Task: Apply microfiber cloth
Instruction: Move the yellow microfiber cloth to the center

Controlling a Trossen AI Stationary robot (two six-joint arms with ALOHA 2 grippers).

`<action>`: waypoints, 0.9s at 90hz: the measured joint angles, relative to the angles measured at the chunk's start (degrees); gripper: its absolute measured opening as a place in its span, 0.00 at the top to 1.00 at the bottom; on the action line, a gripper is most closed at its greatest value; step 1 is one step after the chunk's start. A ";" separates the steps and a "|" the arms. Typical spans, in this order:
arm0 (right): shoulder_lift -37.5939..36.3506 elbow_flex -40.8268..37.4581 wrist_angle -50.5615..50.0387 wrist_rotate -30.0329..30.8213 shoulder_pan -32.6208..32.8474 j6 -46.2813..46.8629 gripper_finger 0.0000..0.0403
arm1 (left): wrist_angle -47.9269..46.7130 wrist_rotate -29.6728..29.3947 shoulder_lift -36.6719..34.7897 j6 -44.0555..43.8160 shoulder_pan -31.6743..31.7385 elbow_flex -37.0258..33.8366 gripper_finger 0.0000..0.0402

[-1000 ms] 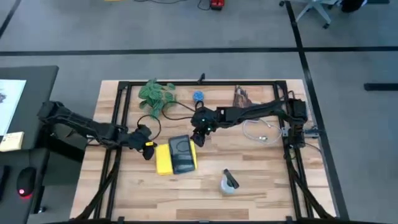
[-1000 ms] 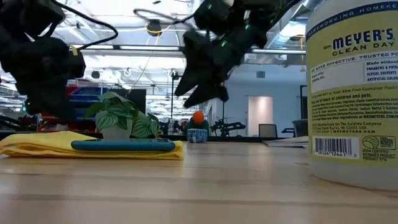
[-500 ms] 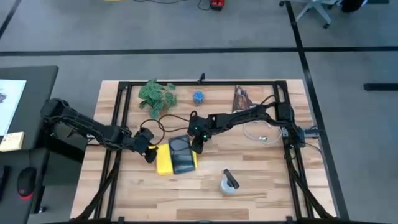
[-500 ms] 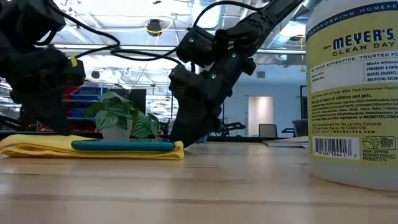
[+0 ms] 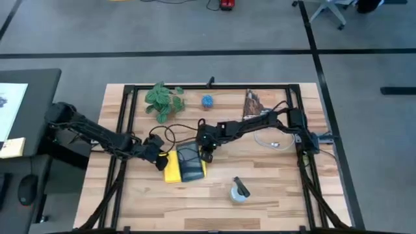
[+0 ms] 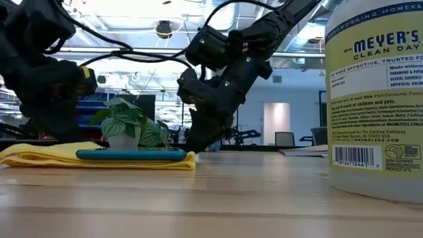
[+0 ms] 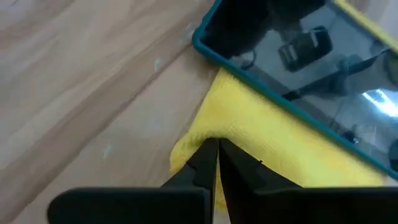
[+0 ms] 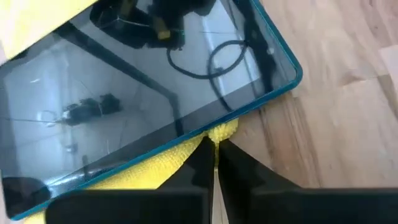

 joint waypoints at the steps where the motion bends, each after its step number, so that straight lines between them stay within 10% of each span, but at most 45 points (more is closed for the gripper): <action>1: -0.32 -0.01 -0.56 0.22 0.01 -0.03 1.00 | 0.32 -0.04 0.19 0.25 0.00 0.00 1.00; 50: -11.81 -9.77 -21.76 10.07 -1.14 -7.24 1.00 | 18.52 -5.60 4.66 11.76 4.77 0.00 1.00; 81: -13.49 -14.56 -7.61 15.26 -4.54 -23.52 1.00 | 19.49 -5.37 5.86 10.52 4.81 0.00 1.00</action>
